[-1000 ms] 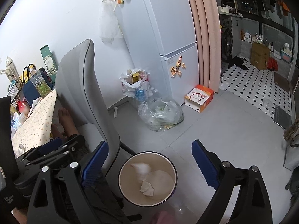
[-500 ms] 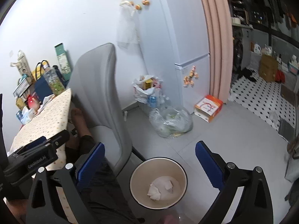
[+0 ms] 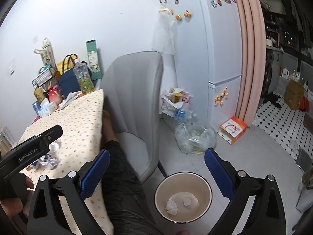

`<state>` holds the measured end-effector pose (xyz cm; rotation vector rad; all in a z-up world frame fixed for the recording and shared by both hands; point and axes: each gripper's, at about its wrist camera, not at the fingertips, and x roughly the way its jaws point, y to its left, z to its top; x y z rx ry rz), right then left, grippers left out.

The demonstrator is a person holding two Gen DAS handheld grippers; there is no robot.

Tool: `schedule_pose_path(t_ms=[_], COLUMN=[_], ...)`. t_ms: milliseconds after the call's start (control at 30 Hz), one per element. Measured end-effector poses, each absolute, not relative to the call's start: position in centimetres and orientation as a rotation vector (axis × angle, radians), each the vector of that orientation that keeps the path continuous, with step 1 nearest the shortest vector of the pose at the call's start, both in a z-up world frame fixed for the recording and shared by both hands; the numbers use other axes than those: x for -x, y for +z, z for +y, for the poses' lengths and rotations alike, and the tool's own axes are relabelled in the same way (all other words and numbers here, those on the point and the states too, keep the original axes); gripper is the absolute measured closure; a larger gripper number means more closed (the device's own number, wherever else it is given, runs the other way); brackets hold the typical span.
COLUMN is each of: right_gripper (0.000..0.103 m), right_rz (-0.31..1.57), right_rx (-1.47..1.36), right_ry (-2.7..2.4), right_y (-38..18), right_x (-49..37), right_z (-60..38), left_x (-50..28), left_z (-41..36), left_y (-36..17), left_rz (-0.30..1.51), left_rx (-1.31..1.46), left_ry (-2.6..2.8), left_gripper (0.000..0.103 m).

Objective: Collect trash
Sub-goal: 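Move both open tools back from the bin to the table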

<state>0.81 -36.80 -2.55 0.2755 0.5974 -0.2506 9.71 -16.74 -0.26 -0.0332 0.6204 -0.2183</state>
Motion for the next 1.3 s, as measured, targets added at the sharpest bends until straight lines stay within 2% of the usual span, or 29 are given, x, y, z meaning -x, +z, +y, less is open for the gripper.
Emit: schedule_pose_path(t_ms=[400,800,1000,1300], right_gripper=[0.008,0.008,0.013,0.028], right_rz=[0.611,0.642,0.67,0.728], right_rx=[-0.198,-0.15,-0.123,-0.14], right_ry=[-0.122,0.026,0.096,0.197], right_y=[-0.7,-0.7,-1.2,-2.8], right_x=[-2.1,-3.7,-4.5,-6.9], right_z=[-30.0,-24.2,-20.9,-17.8], left_x=[-8.5,-7.2,-7.0,-7.9], left_z=[-8.5,-0.6,3.6,7.4], left_y=[0.4,-1.2,-1.8,-3.7], left_rz=[0.582,0.602,0.605,0.649], left_rx=[0.12,0.178,0.216,0.254], left_ry=[-0.095,0.018,0.064,0.121], left_gripper=[0.006,0.006,0.006,0.006])
